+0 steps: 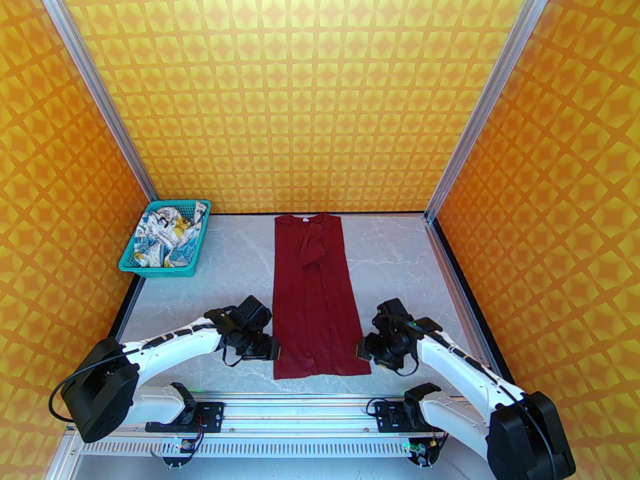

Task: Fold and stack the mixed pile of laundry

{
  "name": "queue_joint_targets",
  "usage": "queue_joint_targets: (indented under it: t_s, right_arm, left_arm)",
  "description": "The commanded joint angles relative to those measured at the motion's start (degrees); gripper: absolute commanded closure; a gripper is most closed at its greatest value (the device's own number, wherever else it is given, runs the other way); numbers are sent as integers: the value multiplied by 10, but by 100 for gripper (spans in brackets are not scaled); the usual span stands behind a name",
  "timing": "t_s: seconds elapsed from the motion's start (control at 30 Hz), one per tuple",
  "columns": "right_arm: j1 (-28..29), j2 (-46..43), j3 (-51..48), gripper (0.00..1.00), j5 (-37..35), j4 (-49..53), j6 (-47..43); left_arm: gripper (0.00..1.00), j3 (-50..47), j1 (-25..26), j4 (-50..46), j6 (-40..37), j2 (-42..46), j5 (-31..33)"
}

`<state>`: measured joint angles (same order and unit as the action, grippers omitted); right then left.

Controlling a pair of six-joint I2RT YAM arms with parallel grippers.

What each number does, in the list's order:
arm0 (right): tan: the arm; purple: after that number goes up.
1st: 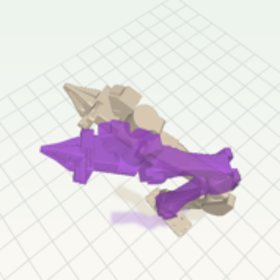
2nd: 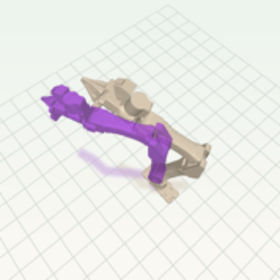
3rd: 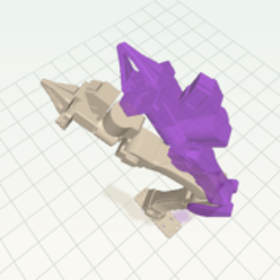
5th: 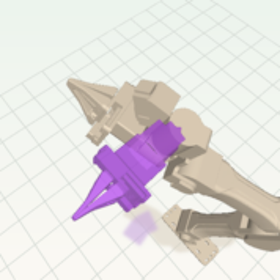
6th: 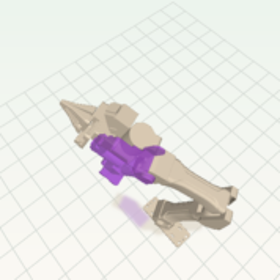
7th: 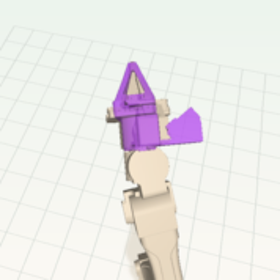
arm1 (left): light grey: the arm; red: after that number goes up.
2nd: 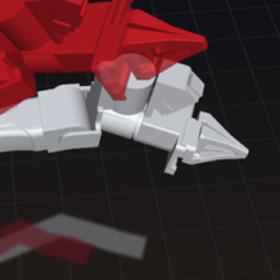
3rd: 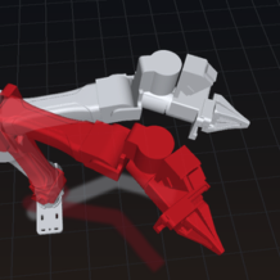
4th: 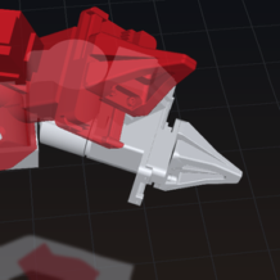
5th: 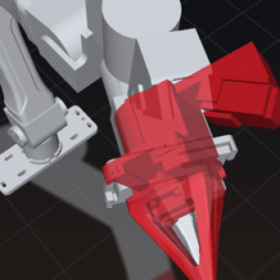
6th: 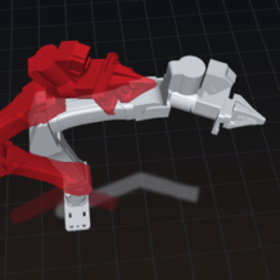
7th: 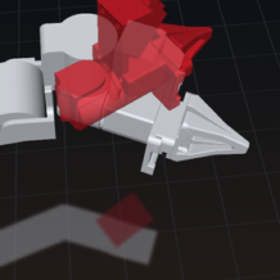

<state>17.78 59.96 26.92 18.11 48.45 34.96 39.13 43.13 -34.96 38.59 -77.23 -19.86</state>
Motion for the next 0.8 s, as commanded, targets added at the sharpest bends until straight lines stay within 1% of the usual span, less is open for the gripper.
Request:
queue_joint_targets:
  t_s: [0.0, 0.27, 0.5, 0.7, 0.77]
  right_arm:
    - [10, -9, -14, 47, 17, -10, 32]
    - [29, -13, -40, 50, 27, -35, 54]
    - [54, 18, -33, 53, 25, -53, 63]
    - [82, 28, -30, 65, 48, -85, 93]
    - [93, 24, -24, 71, 53, -88, 102]
  left_arm:
    - [50, -9, 8, 5, 12, -4, -14]
    - [48, -16, 9, 7, 12, -13, -13]
    - [48, -16, 17, 11, 18, -23, -14]
    - [48, -8, 29, 0, 31, -16, -13]
    - [49, -8, 32, -10, 36, 0, -13]
